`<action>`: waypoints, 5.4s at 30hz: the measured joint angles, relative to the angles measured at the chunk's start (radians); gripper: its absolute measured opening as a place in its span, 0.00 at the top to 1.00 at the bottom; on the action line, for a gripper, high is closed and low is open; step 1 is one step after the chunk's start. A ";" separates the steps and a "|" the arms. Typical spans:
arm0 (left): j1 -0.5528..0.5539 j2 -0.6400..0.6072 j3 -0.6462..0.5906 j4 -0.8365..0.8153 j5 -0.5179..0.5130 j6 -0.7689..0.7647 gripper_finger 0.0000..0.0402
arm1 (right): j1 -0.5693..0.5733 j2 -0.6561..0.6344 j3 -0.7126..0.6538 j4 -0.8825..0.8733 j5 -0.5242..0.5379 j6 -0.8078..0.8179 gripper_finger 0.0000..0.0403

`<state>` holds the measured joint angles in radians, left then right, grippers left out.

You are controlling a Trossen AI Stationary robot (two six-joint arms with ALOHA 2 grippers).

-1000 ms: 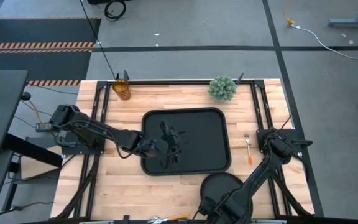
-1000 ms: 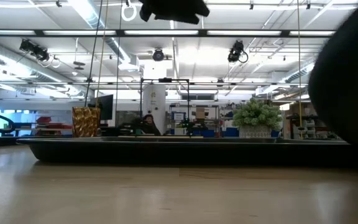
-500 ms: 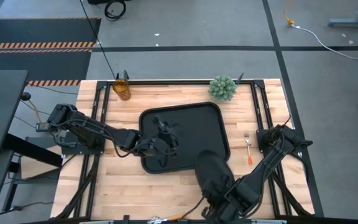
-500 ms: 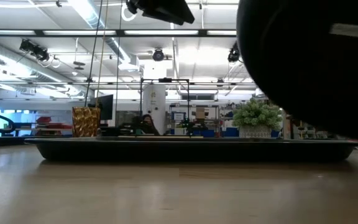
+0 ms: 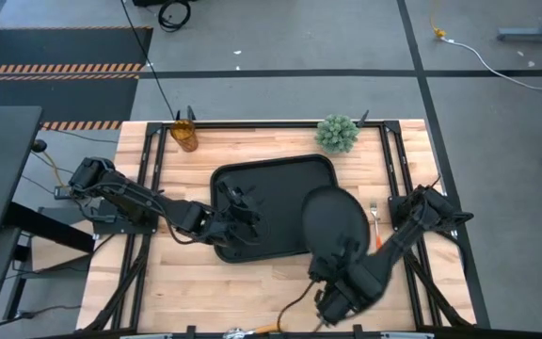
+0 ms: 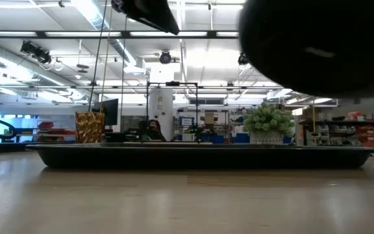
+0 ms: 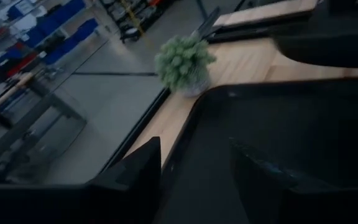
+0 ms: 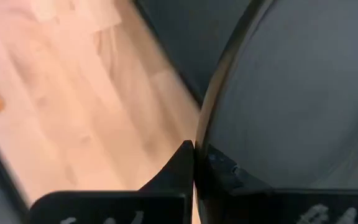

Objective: Pick and place plate/cup/fork/spoon on tray
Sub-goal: Put the black plate on the black serving tray, then adjust the black serving tray on the table, then put the orange fork on the black serving tray to the right of the black plate

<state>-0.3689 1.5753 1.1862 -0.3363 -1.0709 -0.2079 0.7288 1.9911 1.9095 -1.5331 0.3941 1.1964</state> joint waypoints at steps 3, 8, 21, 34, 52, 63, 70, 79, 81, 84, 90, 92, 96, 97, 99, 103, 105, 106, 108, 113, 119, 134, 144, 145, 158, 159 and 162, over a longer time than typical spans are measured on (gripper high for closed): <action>-0.015 0.000 0.000 -0.075 -0.014 -0.069 0.52 | -0.051 0.000 0.000 0.007 0.017 -0.145 0.96; -0.060 -0.026 0.001 -0.324 -0.014 -0.274 0.52 | -0.151 0.000 0.000 0.076 0.036 -0.436 0.96; -0.299 -0.198 0.000 -0.924 -0.150 -0.953 0.52 | -0.370 0.007 -0.095 0.470 -0.070 -0.992 0.96; -0.428 -0.197 0.001 -1.004 -0.178 -0.930 0.52 | -0.404 0.187 -0.146 0.554 -0.126 -1.038 0.96; -0.534 -0.197 0.001 -1.075 -0.186 -0.934 0.52 | -0.427 0.259 -0.144 0.444 -0.023 -0.900 0.79; -0.534 -0.197 0.001 -1.062 -0.193 -0.933 0.52 | -0.429 0.259 -0.144 0.445 -0.162 -0.850 0.76; -0.534 -0.197 0.001 -1.060 -0.192 -0.901 0.52 | -0.427 0.201 -0.144 0.439 -0.210 -0.809 0.77; -0.534 -0.197 0.001 -1.046 -0.139 -0.898 0.52 | -0.417 0.054 -0.144 0.396 -0.100 -0.674 0.77; -0.534 -0.197 0.001 -1.044 -0.110 -0.898 0.52 | -0.407 0.022 -0.143 0.298 -0.074 -0.607 0.77; -0.534 -0.197 0.001 -1.039 -0.052 -0.899 0.52 | -0.385 -0.010 -0.145 0.028 -0.013 -0.420 0.77; -0.517 -0.196 0.001 -1.021 -0.042 -0.873 0.52 | -0.343 -0.190 -0.413 0.108 -0.047 -0.133 0.77; -0.510 -0.196 0.001 -1.023 -0.054 -0.864 0.52 | -0.337 -0.235 -0.545 0.086 -0.085 -0.021 0.77; -0.494 -0.196 0.001 -1.021 -0.059 -0.853 0.52 | -0.322 -0.318 -0.785 0.089 -0.166 0.194 0.77; -0.490 -0.196 0.001 -1.020 -0.059 -0.850 0.52 | -0.318 -0.330 -0.835 0.093 -0.189 0.227 0.77; -0.481 -0.196 0.001 -1.020 -0.064 -0.845 0.52 | -0.306 -0.351 -0.916 0.144 -0.213 0.276 0.77; -0.462 -0.196 0.001 -1.017 -0.070 -0.845 0.52 | -0.288 -0.369 -1.019 0.273 -0.216 0.321 0.77; -0.452 -0.196 0.001 -1.017 -0.069 -0.846 0.52 | -0.286 -0.370 -1.052 0.337 -0.214 0.322 0.77; -0.447 -0.196 0.001 -1.016 -0.069 -0.845 0.52 | -0.286 -0.369 -1.068 0.375 -0.214 0.322 0.77; -0.438 -0.196 0.001 -1.015 -0.069 -0.845 0.52 | -0.286 -0.363 -1.087 0.448 -0.214 0.321 0.77; -0.421 -0.186 0.001 -0.994 -0.075 -0.843 0.52 | -0.285 -0.356 -1.096 0.534 -0.202 0.302 0.77; -0.402 -0.186 0.001 -0.913 -0.085 -0.846 0.52 | -0.284 -0.356 -1.069 0.598 -0.167 0.276 0.79; -0.403 -0.186 0.001 -0.922 -0.073 -0.819 0.52 | -0.168 -0.356 -1.015 0.291 -0.241 0.578 0.81; -0.402 -0.186 0.001 -0.923 -0.073 -0.817 0.52 | -0.064 -0.356 -1.015 0.278 -0.321 0.816 0.76; -0.402 -0.186 0.001 -0.923 -0.073 -0.817 0.52 | -0.056 -0.356 -1.015 0.265 -0.342 0.832 0.74; -0.402 -0.187 0.001 -0.916 -0.095 -0.790 0.52 | 0.102 -0.356 -1.021 0.347 -0.449 1.051 0.44; -0.402 -0.187 0.001 -0.915 -0.105 -0.790 0.52 | 0.111 -0.357 -1.031 0.375 -0.461 1.056 0.43; -0.402 -0.187 0.001 -0.910 -0.129 -0.790 0.52 | 0.133 -0.357 -1.084 0.486 -0.497 1.068 0.44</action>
<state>-0.7708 1.3884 1.1870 -1.2458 -1.2004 -0.9981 0.8622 1.6344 0.8252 -1.0475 -0.1026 2.2648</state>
